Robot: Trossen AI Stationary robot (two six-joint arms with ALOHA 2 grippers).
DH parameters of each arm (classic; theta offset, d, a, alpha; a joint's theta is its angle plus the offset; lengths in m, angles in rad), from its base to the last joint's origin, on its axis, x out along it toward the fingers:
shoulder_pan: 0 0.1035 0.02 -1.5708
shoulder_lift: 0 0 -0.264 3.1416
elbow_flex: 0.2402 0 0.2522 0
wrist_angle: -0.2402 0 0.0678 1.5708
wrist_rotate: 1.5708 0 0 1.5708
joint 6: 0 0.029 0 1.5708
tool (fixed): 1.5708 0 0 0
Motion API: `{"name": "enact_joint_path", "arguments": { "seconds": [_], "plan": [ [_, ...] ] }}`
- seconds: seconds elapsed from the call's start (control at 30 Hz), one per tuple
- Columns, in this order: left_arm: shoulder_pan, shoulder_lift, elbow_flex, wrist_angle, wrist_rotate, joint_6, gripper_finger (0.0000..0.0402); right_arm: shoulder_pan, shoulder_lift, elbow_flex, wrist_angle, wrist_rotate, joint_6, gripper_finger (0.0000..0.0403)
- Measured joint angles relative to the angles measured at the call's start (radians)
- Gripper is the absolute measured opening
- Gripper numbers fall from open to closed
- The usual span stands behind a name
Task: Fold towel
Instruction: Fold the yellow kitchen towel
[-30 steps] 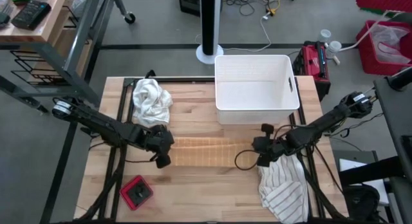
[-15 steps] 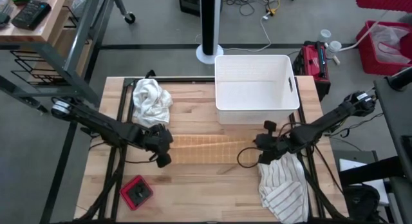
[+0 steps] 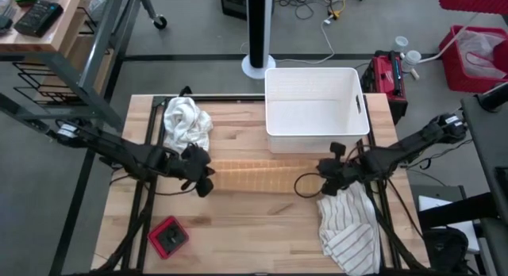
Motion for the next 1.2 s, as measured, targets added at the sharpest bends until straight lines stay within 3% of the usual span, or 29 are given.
{"name": "enact_joint_path", "arguments": {
  "seconds": [0.43,0.7,1.2],
  "plan": [
    [0.104,0.099,-0.010,-0.014,-0.049,0.090,0.0000,-0.113,0.028,-0.005,0.004,0.001,-0.108,0.0000],
    [0.158,0.115,-0.009,-0.014,-0.157,0.121,0.0000,-0.150,0.026,-0.013,0.006,0.007,-0.126,0.0000],
    [0.261,0.210,-0.060,-0.004,-0.135,0.081,0.0000,-0.178,0.025,-0.028,0.014,-0.022,-0.086,0.0000]
  ]
}}
